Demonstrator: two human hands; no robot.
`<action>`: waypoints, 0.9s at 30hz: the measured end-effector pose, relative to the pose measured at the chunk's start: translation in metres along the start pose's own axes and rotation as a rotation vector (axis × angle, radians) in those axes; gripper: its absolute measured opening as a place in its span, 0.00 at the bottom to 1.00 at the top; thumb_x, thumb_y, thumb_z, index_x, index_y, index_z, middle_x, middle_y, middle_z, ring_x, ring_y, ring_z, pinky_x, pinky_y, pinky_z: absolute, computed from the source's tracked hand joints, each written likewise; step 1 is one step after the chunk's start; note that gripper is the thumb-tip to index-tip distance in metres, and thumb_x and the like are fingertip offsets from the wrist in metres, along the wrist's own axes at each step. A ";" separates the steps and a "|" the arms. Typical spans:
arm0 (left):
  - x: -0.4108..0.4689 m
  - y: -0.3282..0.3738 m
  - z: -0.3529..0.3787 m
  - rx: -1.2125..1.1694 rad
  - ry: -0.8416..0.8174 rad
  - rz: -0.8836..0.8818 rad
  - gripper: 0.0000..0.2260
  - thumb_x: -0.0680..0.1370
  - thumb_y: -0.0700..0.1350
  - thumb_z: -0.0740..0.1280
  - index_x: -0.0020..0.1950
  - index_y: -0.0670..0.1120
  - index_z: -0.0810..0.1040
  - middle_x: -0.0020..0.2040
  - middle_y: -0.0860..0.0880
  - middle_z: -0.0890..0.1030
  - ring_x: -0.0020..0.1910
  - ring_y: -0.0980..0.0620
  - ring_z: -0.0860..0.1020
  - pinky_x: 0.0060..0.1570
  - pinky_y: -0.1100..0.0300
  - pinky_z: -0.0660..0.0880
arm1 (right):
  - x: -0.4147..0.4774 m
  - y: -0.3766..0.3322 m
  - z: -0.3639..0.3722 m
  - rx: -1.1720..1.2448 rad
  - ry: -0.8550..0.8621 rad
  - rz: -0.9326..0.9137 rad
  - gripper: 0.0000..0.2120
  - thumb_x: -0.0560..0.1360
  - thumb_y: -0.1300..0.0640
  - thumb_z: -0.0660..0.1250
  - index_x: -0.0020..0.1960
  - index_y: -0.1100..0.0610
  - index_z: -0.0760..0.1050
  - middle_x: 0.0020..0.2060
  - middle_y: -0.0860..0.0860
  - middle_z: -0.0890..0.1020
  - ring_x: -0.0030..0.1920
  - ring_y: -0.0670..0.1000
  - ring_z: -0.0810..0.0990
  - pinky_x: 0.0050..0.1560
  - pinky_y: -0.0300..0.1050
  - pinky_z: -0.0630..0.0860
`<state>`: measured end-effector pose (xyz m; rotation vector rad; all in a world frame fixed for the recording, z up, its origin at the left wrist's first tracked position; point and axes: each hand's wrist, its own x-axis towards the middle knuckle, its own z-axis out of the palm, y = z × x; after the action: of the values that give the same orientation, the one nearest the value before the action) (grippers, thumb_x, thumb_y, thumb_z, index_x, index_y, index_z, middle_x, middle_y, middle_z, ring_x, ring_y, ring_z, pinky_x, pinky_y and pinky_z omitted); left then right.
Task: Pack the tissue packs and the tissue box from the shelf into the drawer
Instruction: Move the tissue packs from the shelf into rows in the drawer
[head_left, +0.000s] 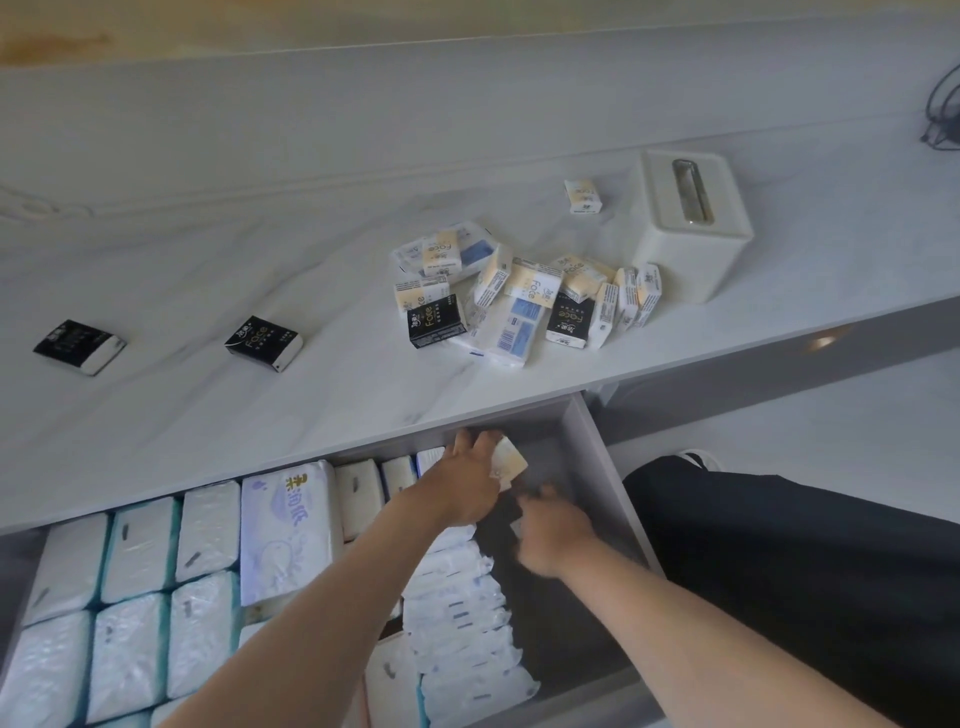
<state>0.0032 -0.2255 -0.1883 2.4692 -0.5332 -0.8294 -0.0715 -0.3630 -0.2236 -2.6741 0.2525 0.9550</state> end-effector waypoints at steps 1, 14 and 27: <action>-0.003 -0.003 -0.001 -0.020 0.010 0.002 0.28 0.78 0.42 0.61 0.77 0.52 0.55 0.73 0.45 0.59 0.73 0.42 0.60 0.70 0.48 0.63 | -0.001 -0.001 0.006 -0.072 -0.030 0.020 0.33 0.73 0.58 0.69 0.76 0.54 0.61 0.68 0.59 0.64 0.65 0.62 0.73 0.62 0.51 0.75; -0.016 -0.016 -0.013 -0.214 0.152 -0.028 0.22 0.75 0.41 0.69 0.69 0.51 0.72 0.65 0.49 0.76 0.61 0.50 0.76 0.52 0.64 0.74 | 0.012 -0.018 -0.008 0.406 0.332 0.260 0.24 0.77 0.63 0.64 0.72 0.60 0.63 0.66 0.60 0.68 0.60 0.61 0.77 0.57 0.48 0.74; -0.002 0.037 -0.004 -0.245 -0.066 -0.155 0.24 0.80 0.37 0.57 0.76 0.49 0.64 0.72 0.44 0.70 0.68 0.43 0.71 0.66 0.56 0.70 | -0.005 -0.024 -0.013 1.706 -0.007 0.412 0.16 0.79 0.51 0.68 0.63 0.59 0.74 0.54 0.58 0.79 0.48 0.56 0.81 0.33 0.46 0.79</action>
<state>-0.0036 -0.2530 -0.1648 2.2847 -0.2472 -0.9773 -0.0614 -0.3446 -0.2058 -1.0316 1.0386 0.3869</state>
